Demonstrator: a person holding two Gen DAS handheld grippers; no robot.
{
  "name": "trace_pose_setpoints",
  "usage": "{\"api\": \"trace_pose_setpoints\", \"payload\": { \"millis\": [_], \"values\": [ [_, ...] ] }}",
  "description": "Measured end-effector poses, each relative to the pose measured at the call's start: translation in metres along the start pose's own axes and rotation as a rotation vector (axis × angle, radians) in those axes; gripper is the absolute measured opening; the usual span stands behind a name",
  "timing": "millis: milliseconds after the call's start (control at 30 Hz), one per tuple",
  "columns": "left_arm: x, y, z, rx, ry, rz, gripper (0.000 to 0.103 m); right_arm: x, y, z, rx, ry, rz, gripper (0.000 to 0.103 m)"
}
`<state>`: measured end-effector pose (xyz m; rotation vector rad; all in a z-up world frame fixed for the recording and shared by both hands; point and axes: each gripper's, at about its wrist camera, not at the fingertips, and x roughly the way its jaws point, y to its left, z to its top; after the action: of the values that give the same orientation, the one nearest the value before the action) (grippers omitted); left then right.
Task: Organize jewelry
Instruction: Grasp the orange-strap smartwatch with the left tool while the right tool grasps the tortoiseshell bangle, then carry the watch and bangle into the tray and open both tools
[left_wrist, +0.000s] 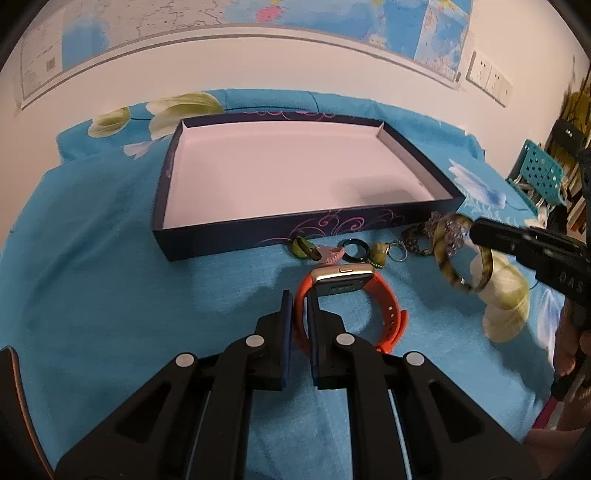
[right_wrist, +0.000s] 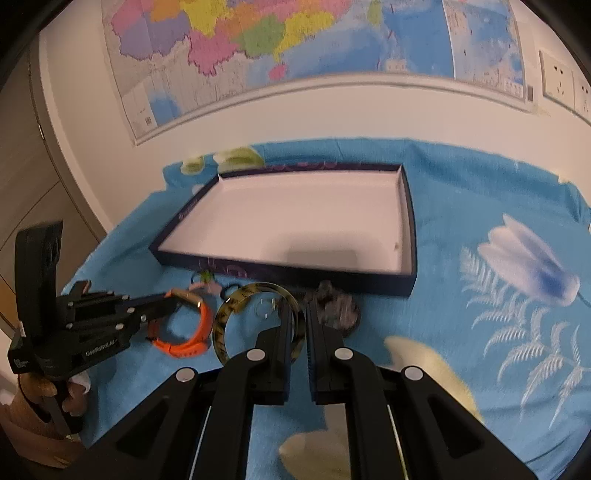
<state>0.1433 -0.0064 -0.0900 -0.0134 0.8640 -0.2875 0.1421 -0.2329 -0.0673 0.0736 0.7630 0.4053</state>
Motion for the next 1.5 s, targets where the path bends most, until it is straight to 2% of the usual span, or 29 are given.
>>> {"api": "trace_pose_setpoints", "payload": {
  "millis": [233, 433, 600, 767, 967, 1100, 1500],
  "values": [
    [-0.026, 0.013, 0.016, -0.036, -0.07, -0.049, 0.008, 0.007, -0.006, 0.027, 0.002, -0.038, 0.016, 0.006],
    [-0.031, 0.022, 0.054, -0.04, -0.134, -0.028, 0.008, 0.027, -0.016, 0.059, 0.004, -0.056, 0.012, 0.006],
    [-0.016, 0.032, 0.084, -0.052, -0.141, -0.001, 0.008, 0.057, -0.03, 0.087, 0.029, -0.038, 0.004, 0.006],
    [0.011, 0.04, 0.116, -0.052, -0.132, 0.037, 0.008, 0.086, -0.036, 0.105, 0.041, -0.015, -0.021, 0.006],
    [0.046, 0.051, 0.139, -0.069, -0.095, 0.044, 0.008, 0.114, -0.041, 0.122, 0.042, 0.019, -0.051, 0.006],
    [0.065, 0.055, 0.148, -0.081, -0.065, 0.04, 0.008, 0.131, -0.043, 0.131, 0.044, 0.049, -0.074, 0.006],
    [0.107, 0.062, 0.167, -0.09, 0.017, 0.103, 0.009, 0.166, -0.051, 0.143, 0.075, 0.137, -0.088, 0.006]
  ]
}}
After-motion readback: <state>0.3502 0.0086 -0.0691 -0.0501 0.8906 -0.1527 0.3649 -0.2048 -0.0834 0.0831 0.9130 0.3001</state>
